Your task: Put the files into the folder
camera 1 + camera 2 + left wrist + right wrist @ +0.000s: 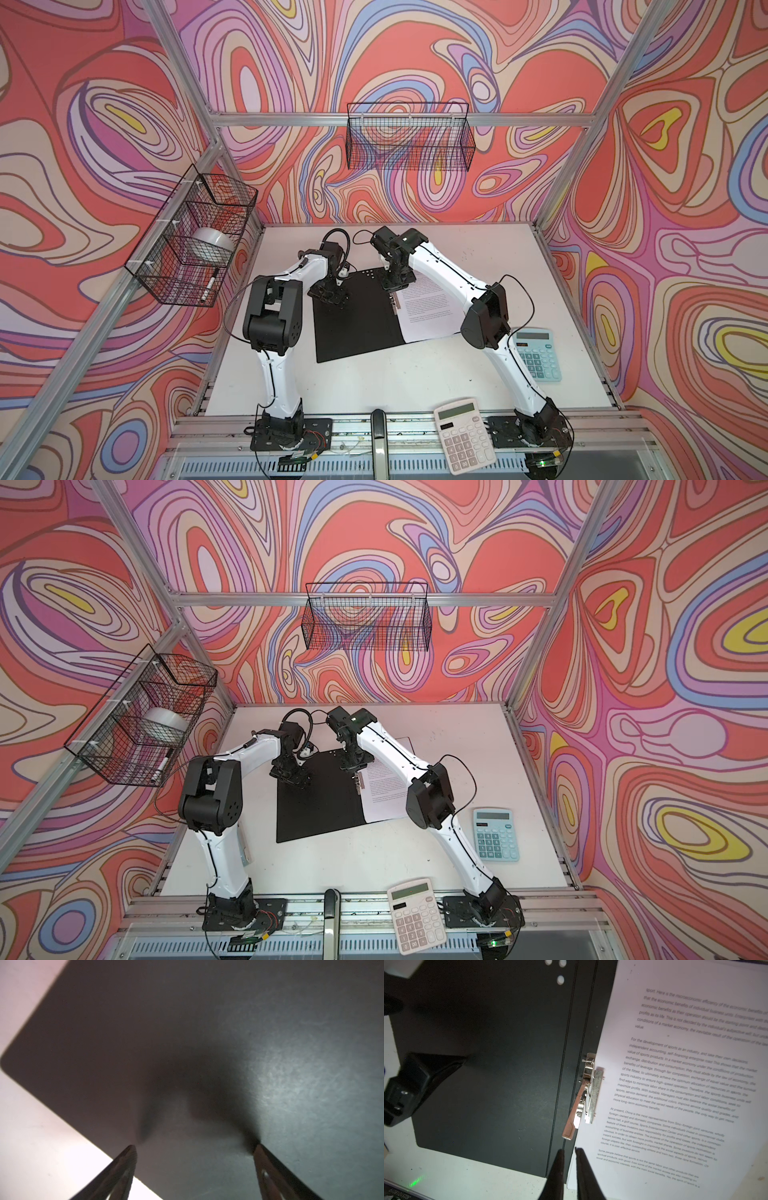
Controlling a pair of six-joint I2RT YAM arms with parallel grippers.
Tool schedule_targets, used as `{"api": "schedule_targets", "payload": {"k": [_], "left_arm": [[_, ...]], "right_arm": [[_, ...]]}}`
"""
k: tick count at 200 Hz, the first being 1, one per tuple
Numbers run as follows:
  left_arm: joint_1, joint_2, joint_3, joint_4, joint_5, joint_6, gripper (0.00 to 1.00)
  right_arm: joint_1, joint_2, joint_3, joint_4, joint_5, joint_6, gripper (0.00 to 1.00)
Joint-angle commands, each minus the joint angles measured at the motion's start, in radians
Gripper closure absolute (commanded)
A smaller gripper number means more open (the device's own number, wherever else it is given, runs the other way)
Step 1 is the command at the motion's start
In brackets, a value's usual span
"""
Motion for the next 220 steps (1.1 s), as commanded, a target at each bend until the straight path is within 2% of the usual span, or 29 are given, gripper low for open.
{"api": "schedule_targets", "payload": {"k": [1,220], "left_arm": [[-0.002,0.02,0.003,0.016,-0.015,0.034,0.12],[-0.003,0.052,0.015,0.013,0.017,0.046,0.12]], "right_arm": [[0.002,0.038,0.023,-0.007,0.024,-0.019,0.87],[0.002,0.114,0.046,-0.018,-0.046,-0.058,0.88]]}}
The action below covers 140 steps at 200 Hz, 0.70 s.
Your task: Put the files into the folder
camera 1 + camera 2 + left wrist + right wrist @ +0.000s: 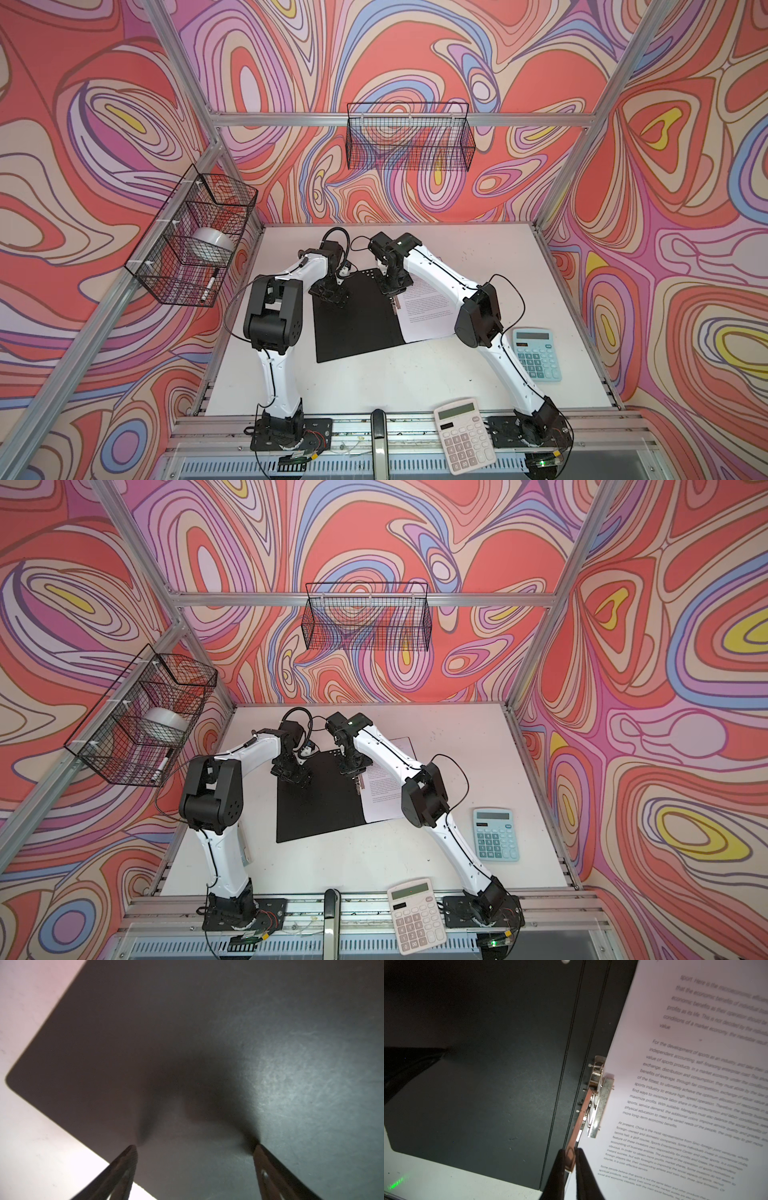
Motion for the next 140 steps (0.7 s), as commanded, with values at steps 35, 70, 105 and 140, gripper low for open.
{"api": "schedule_targets", "payload": {"k": [35,70,105,140], "left_arm": [[-0.003,0.044,0.001,0.007,-0.003,0.015,0.12],[-0.002,0.044,0.002,0.009,-0.004,0.016,0.12],[-0.002,0.046,0.0,0.01,-0.007,0.016,0.13],[-0.002,0.047,-0.003,0.013,-0.014,0.021,0.13]], "right_arm": [[0.002,0.036,0.012,-0.021,-0.021,-0.013,0.89],[0.002,0.04,0.01,-0.042,-0.01,-0.021,0.91],[0.002,0.039,-0.003,-0.06,-0.009,-0.028,0.92],[0.002,0.046,-0.008,-0.078,-0.011,-0.04,0.93]]}}
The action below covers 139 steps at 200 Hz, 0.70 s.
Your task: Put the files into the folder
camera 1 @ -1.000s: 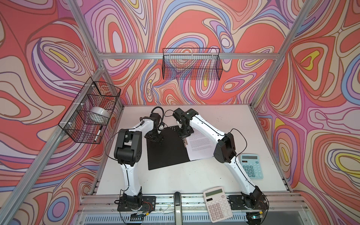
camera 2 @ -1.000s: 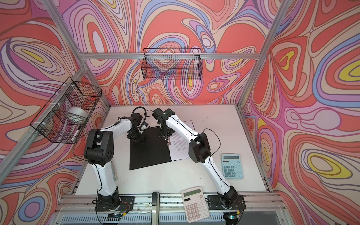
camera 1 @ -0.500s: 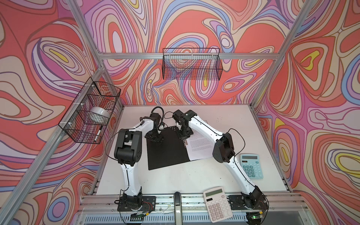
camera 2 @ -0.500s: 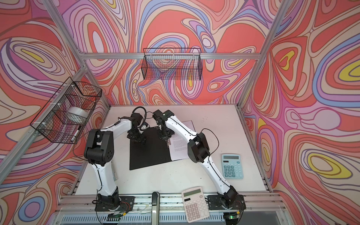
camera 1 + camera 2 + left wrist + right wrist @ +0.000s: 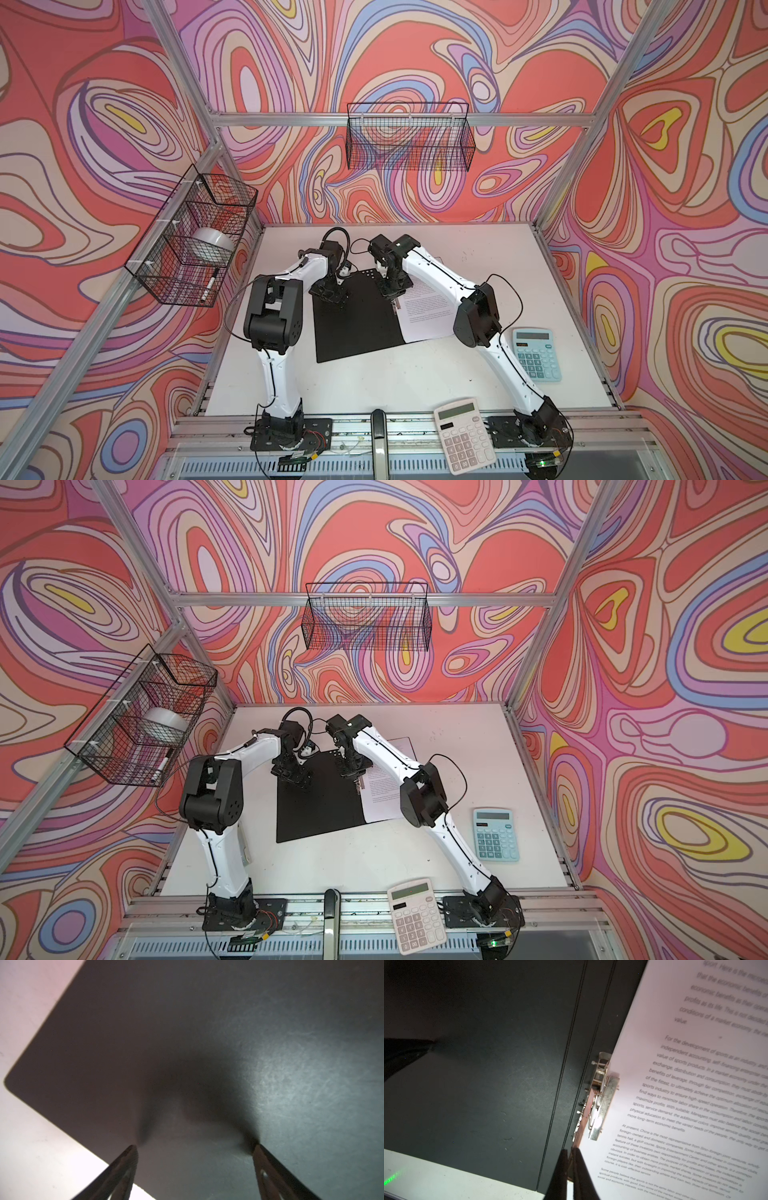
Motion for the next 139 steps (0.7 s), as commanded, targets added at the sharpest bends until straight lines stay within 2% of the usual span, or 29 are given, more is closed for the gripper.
{"api": "schedule_targets", "payload": {"k": [1,139], "left_arm": [[-0.002,0.045,-0.005,0.013,-0.016,0.013,0.13],[-0.002,0.051,-0.009,0.014,-0.019,0.014,0.13]], "right_arm": [[0.002,0.032,-0.008,-0.061,-0.002,-0.018,0.93],[0.003,0.066,-0.031,-0.089,0.002,-0.037,0.94]]}}
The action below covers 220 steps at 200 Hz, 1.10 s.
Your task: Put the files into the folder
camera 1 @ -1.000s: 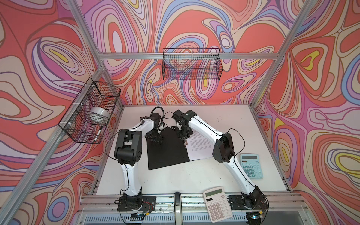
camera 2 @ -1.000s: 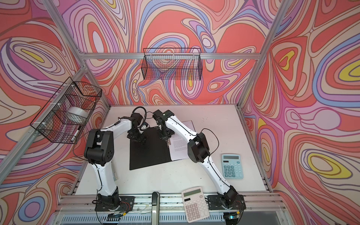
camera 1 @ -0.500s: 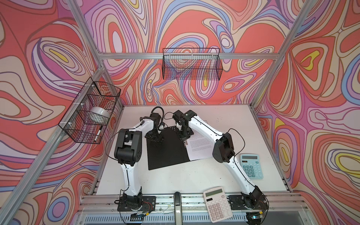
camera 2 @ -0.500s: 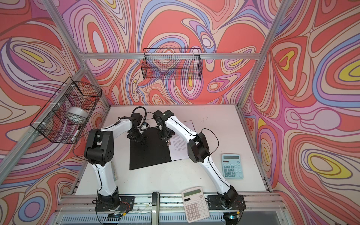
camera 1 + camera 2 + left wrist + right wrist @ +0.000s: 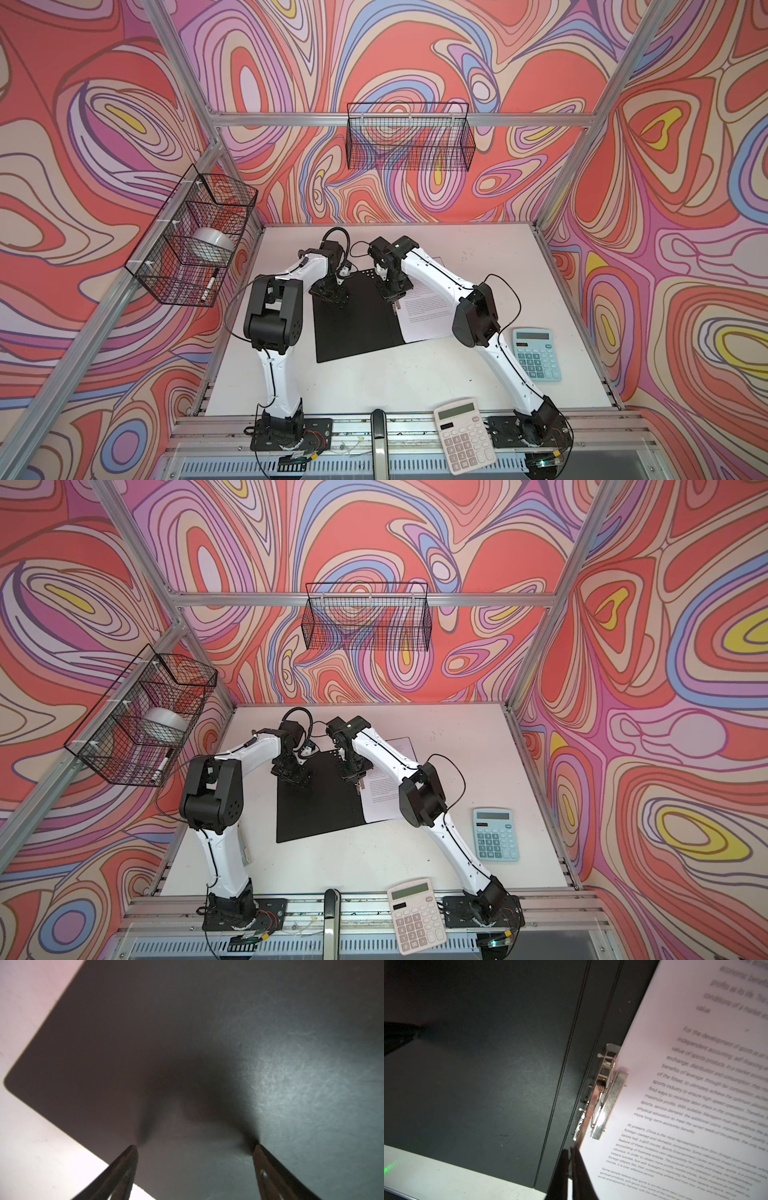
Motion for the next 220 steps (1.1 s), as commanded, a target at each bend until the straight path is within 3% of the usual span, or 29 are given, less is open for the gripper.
{"api": "schedule_targets", "payload": {"k": [1,220], "left_arm": [[-0.002,0.05,-0.009,0.014,-0.019,0.013,0.13],[0.001,0.036,-0.04,0.025,-0.03,0.021,0.13]], "right_arm": [[0.004,0.05,-0.03,-0.069,0.018,-0.011,0.94],[0.004,0.103,-0.086,-0.041,0.038,-0.018,0.95]]}}
